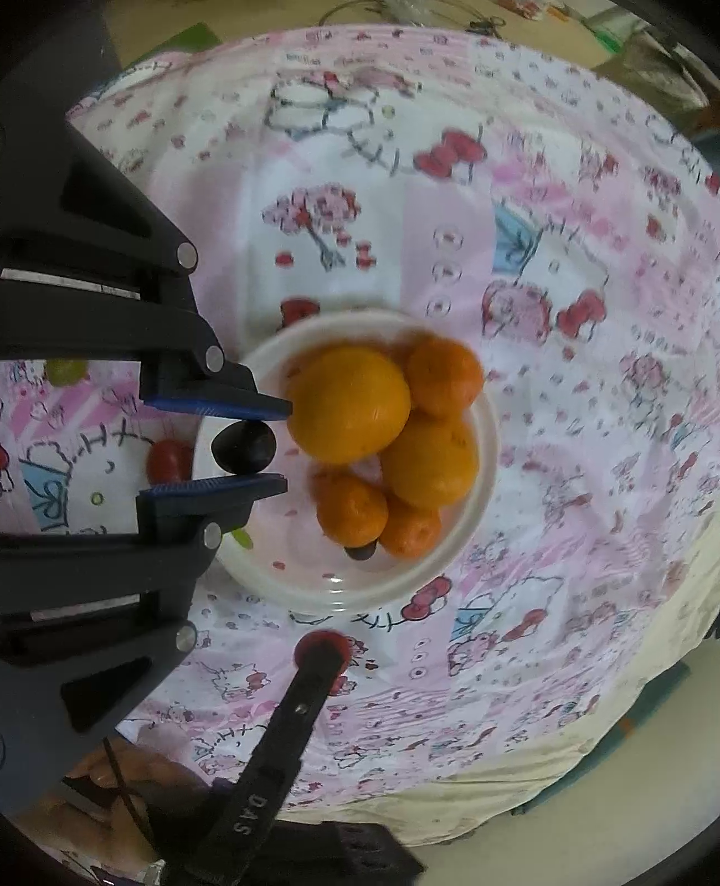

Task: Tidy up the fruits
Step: 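Lower both tomatoes onto the plate and open both tools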

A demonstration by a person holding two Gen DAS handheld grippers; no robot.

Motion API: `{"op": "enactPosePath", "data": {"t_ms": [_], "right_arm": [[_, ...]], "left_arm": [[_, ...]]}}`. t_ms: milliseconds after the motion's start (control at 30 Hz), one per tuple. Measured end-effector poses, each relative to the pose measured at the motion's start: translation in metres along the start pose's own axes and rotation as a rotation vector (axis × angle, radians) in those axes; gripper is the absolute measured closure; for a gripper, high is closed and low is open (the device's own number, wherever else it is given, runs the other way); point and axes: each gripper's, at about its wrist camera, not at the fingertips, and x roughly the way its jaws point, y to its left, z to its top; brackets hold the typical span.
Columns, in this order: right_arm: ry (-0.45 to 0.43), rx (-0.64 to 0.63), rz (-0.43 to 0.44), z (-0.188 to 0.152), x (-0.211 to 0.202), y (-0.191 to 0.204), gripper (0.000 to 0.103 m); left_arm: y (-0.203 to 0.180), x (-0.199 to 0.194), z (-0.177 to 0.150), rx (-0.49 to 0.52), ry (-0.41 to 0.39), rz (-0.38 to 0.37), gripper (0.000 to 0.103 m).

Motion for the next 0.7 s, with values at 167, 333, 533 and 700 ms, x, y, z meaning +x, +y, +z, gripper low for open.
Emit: {"op": "enactPosePath", "data": {"t_ms": [167,333,533,700], "right_arm": [[0.027,0.007,0.003,0.006,0.013,-0.003,0.071],[0.040,0.029,0.013,0.001,0.020,-0.010,0.071],[0.036,0.029,0.034,0.000,0.018,-0.008,0.071],[0.038,0.043,0.043,0.001,0.019,-0.008,0.069]], "left_arm": [[-0.013,0.017,-0.002,0.038,0.012,0.021,0.087],[-0.023,0.021,-0.004,0.097,-0.017,0.058,0.087],[-0.023,0.029,-0.003,0.104,-0.017,0.079,0.087],[-0.025,0.027,-0.004,0.127,-0.044,0.091,0.086]]}}
